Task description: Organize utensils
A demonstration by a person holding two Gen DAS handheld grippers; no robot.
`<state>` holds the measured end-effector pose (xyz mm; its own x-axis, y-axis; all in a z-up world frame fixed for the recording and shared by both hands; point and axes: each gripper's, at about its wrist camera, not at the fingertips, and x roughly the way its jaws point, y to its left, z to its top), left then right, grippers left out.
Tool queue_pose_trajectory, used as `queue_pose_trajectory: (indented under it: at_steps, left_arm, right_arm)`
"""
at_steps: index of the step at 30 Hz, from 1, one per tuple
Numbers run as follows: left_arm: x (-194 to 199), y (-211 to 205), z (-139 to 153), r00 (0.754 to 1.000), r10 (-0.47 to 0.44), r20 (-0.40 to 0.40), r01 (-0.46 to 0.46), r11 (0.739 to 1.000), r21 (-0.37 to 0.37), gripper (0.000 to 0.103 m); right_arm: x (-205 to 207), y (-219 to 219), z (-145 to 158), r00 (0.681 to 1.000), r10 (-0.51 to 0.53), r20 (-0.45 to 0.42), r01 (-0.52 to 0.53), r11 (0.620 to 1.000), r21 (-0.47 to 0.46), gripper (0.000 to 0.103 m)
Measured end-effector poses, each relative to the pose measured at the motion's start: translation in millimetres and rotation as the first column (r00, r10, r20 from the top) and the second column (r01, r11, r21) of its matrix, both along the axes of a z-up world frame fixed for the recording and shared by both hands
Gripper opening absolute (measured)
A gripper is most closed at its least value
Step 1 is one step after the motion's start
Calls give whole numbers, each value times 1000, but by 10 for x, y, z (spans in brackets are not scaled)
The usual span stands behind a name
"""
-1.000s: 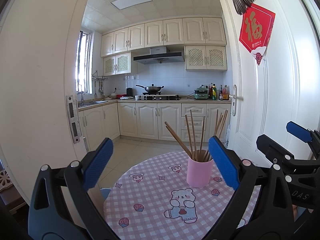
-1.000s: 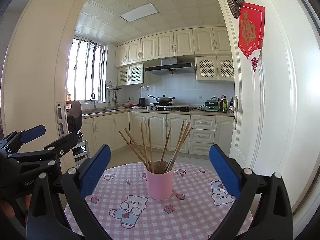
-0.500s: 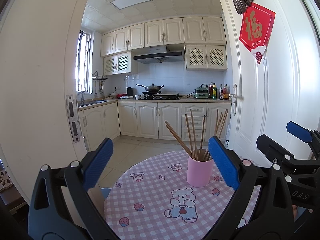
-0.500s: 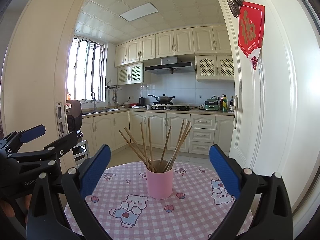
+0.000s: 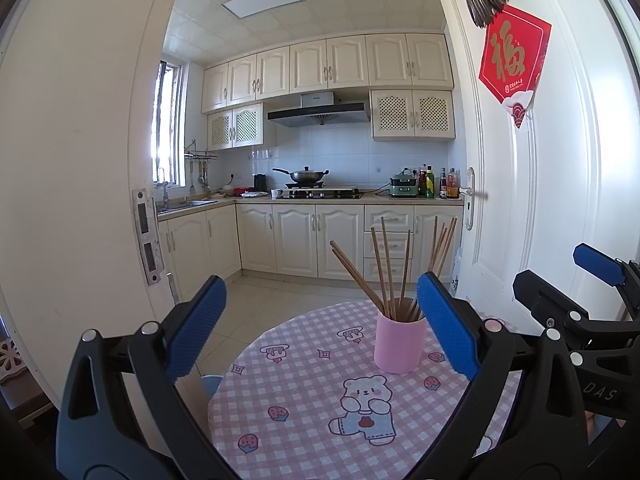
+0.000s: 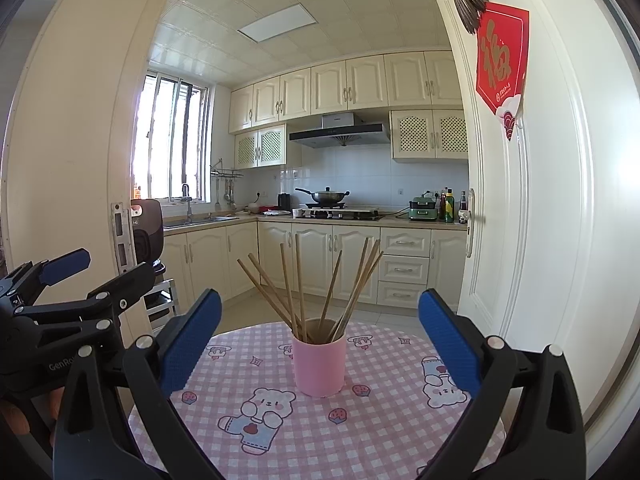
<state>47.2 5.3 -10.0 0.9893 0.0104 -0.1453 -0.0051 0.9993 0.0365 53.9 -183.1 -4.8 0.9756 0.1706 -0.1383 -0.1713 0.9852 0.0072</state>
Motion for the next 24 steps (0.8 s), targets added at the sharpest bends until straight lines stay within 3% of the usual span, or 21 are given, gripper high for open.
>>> queue_pose_trajectory:
  at_steps: [24]
  left_arm:
    - [-7, -12, 7, 1000, 6, 3, -6, 1000, 4, 94]
  right_arm:
    - [-9, 40, -7, 1000, -3, 0, 3, 1000, -2, 95]
